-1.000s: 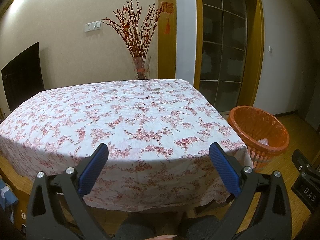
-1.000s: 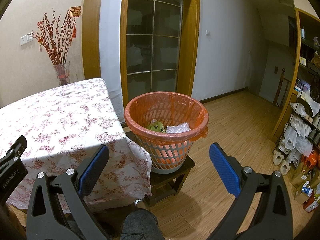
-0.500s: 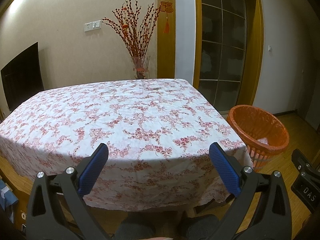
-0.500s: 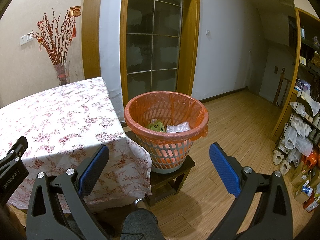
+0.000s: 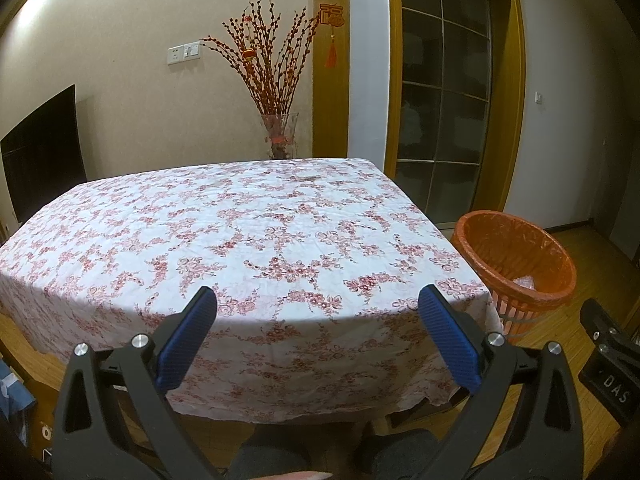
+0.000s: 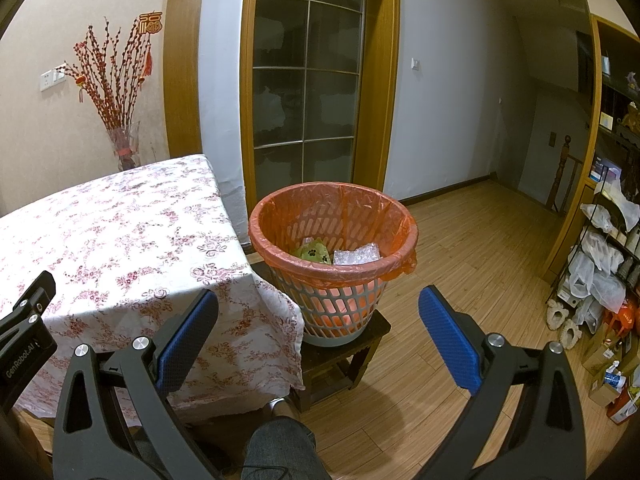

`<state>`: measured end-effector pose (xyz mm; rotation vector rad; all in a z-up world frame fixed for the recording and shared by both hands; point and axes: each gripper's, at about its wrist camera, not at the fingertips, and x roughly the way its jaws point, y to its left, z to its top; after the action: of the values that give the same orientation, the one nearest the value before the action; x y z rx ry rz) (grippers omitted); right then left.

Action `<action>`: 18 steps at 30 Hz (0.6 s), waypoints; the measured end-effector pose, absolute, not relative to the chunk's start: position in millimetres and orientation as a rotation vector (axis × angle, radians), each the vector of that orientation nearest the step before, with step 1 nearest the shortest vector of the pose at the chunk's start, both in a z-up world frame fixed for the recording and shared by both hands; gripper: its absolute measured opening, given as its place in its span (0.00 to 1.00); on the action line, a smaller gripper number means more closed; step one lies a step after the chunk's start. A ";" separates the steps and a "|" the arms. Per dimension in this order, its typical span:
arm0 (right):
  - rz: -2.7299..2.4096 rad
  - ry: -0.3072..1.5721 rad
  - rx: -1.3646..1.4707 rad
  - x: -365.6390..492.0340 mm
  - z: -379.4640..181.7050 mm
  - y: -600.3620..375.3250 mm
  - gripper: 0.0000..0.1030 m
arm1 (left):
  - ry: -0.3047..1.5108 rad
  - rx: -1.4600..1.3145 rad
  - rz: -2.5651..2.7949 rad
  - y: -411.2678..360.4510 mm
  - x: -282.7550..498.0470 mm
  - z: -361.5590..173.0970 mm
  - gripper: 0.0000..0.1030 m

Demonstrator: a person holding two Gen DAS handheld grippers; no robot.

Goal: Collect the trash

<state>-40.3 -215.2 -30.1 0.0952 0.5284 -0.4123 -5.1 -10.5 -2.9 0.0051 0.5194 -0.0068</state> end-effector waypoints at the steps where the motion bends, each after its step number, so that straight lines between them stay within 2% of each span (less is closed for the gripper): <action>1: -0.412 0.529 0.096 -40.3 -30.2 -215.0 0.96 | 0.520 0.004 -0.006 -10.4 -4.9 -3.0 0.96; 18: -0.412 0.528 0.095 -40.8 -30.6 -215.3 0.96 | 0.515 0.010 -0.009 -8.0 -2.4 -1.5 0.96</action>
<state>-40.8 -215.3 -30.6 0.0952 0.5283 -0.4117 -2.4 -8.0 -1.5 0.0104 0.5152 -0.0092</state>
